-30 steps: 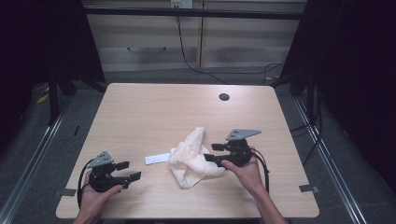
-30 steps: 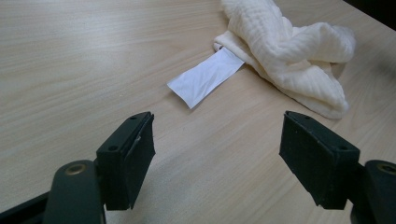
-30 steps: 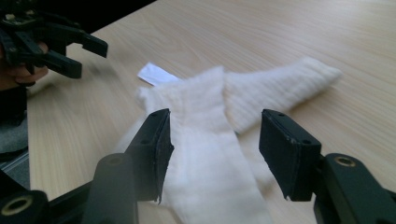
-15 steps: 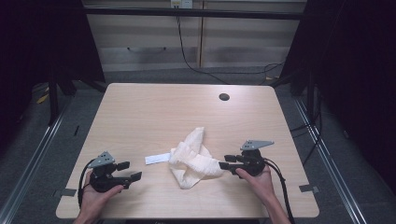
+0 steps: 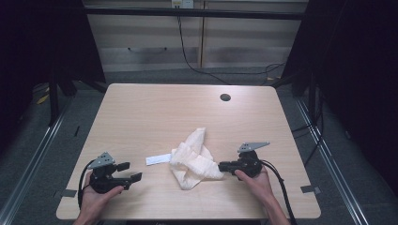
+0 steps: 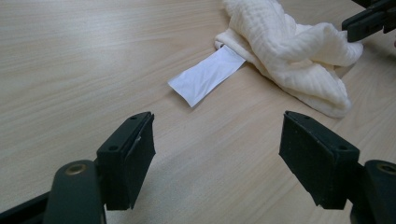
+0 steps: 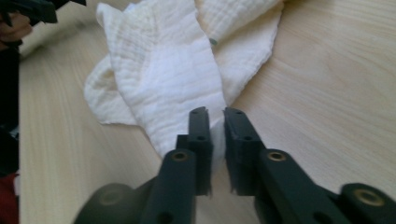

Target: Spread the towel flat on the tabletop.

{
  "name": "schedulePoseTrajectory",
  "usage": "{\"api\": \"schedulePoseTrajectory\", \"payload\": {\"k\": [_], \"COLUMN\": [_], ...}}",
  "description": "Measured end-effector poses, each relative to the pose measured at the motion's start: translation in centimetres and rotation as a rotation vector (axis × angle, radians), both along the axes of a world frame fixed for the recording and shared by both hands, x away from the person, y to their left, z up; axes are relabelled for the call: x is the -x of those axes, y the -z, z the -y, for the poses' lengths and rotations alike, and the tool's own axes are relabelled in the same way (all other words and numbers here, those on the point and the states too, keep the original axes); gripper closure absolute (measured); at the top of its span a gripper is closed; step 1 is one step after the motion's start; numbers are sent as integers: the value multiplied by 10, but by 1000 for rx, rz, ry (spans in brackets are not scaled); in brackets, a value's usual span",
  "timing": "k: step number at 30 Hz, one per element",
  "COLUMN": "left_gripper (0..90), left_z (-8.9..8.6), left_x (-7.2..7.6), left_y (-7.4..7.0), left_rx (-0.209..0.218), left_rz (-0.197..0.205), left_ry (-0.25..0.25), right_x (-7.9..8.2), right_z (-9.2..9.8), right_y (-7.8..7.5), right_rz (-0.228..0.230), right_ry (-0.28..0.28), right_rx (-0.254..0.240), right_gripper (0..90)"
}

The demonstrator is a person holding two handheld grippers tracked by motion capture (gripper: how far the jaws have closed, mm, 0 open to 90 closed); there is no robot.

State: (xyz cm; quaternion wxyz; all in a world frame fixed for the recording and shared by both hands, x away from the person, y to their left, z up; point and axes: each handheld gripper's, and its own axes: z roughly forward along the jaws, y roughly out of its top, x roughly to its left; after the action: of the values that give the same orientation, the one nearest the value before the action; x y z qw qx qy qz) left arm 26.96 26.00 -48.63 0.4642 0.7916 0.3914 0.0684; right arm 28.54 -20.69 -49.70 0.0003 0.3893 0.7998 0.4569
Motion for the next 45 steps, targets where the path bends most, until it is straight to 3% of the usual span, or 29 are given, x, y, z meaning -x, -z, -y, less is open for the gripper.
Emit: {"api": "schedulePoseTrajectory", "payload": {"k": [12,25,30,45], "left_gripper": [261,272,271,270], "left_z": [-3,-2,-1,0], "left_x": [0,-1,-1,-2], "left_y": [-1,0,1,1], "left_rx": [13,8,10,7], "left_rz": [5,0,-6,-8], "left_ry": [-3,-2,4,0], "right_x": [-4,-26,-32,-48], "right_z": [-4,-7,-10,-16], "right_y": [-31,-98,-110,-154], "right_rz": [67,206,226,301], "right_ry": [2,8,6,18], "right_rx": [-40,-51,-52,-121], "right_gripper": [873,874,874,876]}}
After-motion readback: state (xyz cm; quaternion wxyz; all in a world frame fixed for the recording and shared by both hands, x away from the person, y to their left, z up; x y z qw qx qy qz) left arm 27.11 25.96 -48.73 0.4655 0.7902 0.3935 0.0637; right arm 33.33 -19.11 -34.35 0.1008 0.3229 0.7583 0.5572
